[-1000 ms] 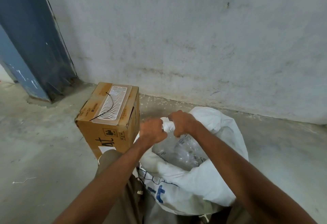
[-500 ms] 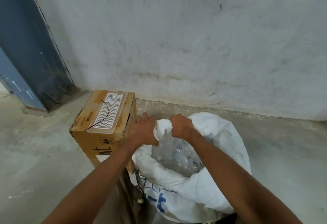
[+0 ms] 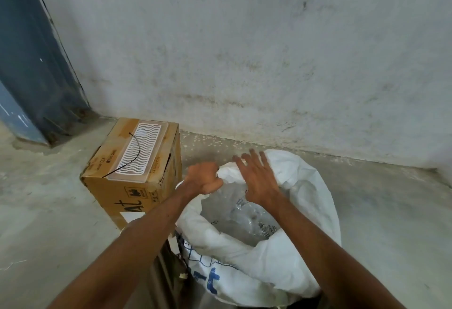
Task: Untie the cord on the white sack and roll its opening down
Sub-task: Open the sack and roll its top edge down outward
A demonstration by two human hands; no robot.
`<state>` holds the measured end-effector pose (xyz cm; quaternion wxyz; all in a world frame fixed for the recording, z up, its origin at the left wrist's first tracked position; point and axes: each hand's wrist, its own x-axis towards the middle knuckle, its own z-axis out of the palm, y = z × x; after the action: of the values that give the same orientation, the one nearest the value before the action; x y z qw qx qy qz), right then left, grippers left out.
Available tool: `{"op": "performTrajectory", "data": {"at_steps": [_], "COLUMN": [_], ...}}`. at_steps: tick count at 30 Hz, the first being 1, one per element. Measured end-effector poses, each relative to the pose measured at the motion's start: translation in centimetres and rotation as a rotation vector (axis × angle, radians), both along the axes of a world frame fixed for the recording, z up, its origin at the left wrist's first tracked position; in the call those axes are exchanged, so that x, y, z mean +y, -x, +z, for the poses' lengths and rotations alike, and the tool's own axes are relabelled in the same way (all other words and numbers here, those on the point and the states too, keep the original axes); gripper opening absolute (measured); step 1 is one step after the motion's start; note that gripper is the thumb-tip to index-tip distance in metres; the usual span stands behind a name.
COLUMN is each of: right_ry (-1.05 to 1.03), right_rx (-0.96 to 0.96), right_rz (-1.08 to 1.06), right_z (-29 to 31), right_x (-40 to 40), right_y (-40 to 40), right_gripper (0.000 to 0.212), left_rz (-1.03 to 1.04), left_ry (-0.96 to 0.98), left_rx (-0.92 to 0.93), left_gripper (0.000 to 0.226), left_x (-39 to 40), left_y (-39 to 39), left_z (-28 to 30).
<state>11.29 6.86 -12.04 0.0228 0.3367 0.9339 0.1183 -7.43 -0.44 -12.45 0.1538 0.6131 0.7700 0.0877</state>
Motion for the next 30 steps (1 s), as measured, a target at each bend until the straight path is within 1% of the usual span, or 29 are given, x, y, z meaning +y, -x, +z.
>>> {"op": "performTrajectory", "data": {"at_steps": [1, 2, 4, 5, 6, 7, 9, 10, 11, 12, 13, 15, 17, 18, 20, 21, 22, 23, 24, 25, 26, 27, 28, 29, 30], "right_ry": [0.003, 0.011, 0.065, 0.097, 0.130, 0.151, 0.207, 0.255, 0.322, 0.417, 0.533, 0.746, 0.866, 0.887, 0.874, 0.828, 0.740, 0.610, 0.449, 0.276, 0.149, 0.085, 0.072, 0.091, 0.136], "right_rx": [0.006, -0.026, -0.102, -0.123, -0.118, -0.092, -0.027, 0.003, 0.029, 0.052, 0.067, 0.083, 0.100, 0.106, 0.113, 0.102, 0.085, 0.064, 0.028, -0.009, -0.034, -0.023, 0.017, 0.059, 0.092], "right_rz": [-0.046, -0.084, -0.148, -0.182, -0.215, -0.235, -0.275, -0.298, -0.325, -0.355, -0.389, -0.427, -0.451, -0.452, -0.411, -0.375, -0.328, -0.274, -0.235, -0.220, -0.245, -0.292, -0.342, -0.375, -0.383], "right_z": [-0.2, -0.1, 0.4, 0.8, 1.1, 1.4, 1.8, 1.9, 2.1, 2.5, 3.0, 3.8, 4.5, 4.6, 4.3, 3.9, 3.5, 2.9, 2.3, 1.6, 0.9, 0.4, -0.2, -0.7, -1.0], "right_x": [0.4, 0.8, 1.3, 1.4, 1.5, 1.6, 1.7, 1.8, 1.9, 2.0, 2.2, 2.6, 3.0, 3.1, 3.4, 3.5, 3.6, 3.6, 3.4, 3.1, 2.6, 2.0, 1.7, 1.6, 1.8], "right_y": [-0.5, -0.8, -0.9, -0.8, -0.6, -0.4, 0.0, 0.2, 0.5, 0.7, 0.9, 0.9, 0.6, 0.4, -0.1, -0.4, -0.9, -1.7, -2.5, -3.3, -3.8, -4.2, -4.4, -4.4, -4.4], "right_gripper": [0.106, 0.094, 0.063, 0.052, 0.047, 0.045, 0.045, 0.046, 0.049, 0.051, 0.054, 0.057, 0.055, 0.055, 0.054, 0.058, 0.067, 0.080, 0.093, 0.100, 0.098, 0.089, 0.077, 0.065, 0.053], "left_rz": [-0.006, -0.019, -0.042, -0.055, -0.072, -0.084, -0.109, -0.139, -0.172, -0.200, -0.218, -0.198, -0.165, -0.171, -0.213, -0.211, -0.189, -0.165, -0.170, -0.194, -0.232, -0.270, -0.270, -0.258, -0.244], "left_ry": [0.030, 0.063, 0.136, 0.159, 0.166, 0.146, 0.007, -0.101, -0.190, -0.250, -0.257, -0.209, -0.145, -0.127, -0.081, -0.030, 0.029, 0.101, 0.180, 0.271, 0.353, 0.411, 0.440, 0.430, 0.416], "left_rx": [-0.053, -0.091, -0.159, -0.176, -0.151, -0.059, 0.261, 0.384, 0.445, 0.470, 0.480, 0.468, 0.407, 0.381, 0.372, 0.357, 0.313, 0.243, 0.174, 0.090, -0.001, -0.074, -0.133, -0.160, -0.164], "left_gripper": [0.015, 0.015, 0.028, 0.038, 0.049, 0.063, 0.083, 0.088, 0.090, 0.091, 0.092, 0.092, 0.089, 0.082, 0.058, 0.049, 0.047, 0.051, 0.057, 0.060, 0.054, 0.039, 0.024, 0.019, 0.027], "left_x": [0.1, 0.3, 0.6, 0.7, 0.8, 0.7, 0.4, 0.3, 0.2, 0.3, 0.7, 1.5, 2.4, 2.8, 3.8, 4.3, 4.8, 5.3, 5.8, 6.3, 6.7, 7.0, 7.2, 7.5, 7.8], "left_y": [0.3, 0.5, 1.0, 1.2, 1.4, 1.4, 0.7, -0.1, -1.2, -2.4, -3.4, -4.7, -5.2, -5.4, -5.5, -5.5, -5.4, -5.0, -4.6, -4.3, -3.9, -3.5, -3.1, -2.7, -2.5], "left_z": [0.1, 0.3, 0.2, 0.1, -0.1, -0.2, -0.4, -0.4, -0.3, -0.1, -0.3, -0.7, -0.8, -0.6, 0.0, 0.3, 0.5, 0.5, 0.6, 0.9, 1.3, 1.6, 1.9, 1.9, 1.8]}}
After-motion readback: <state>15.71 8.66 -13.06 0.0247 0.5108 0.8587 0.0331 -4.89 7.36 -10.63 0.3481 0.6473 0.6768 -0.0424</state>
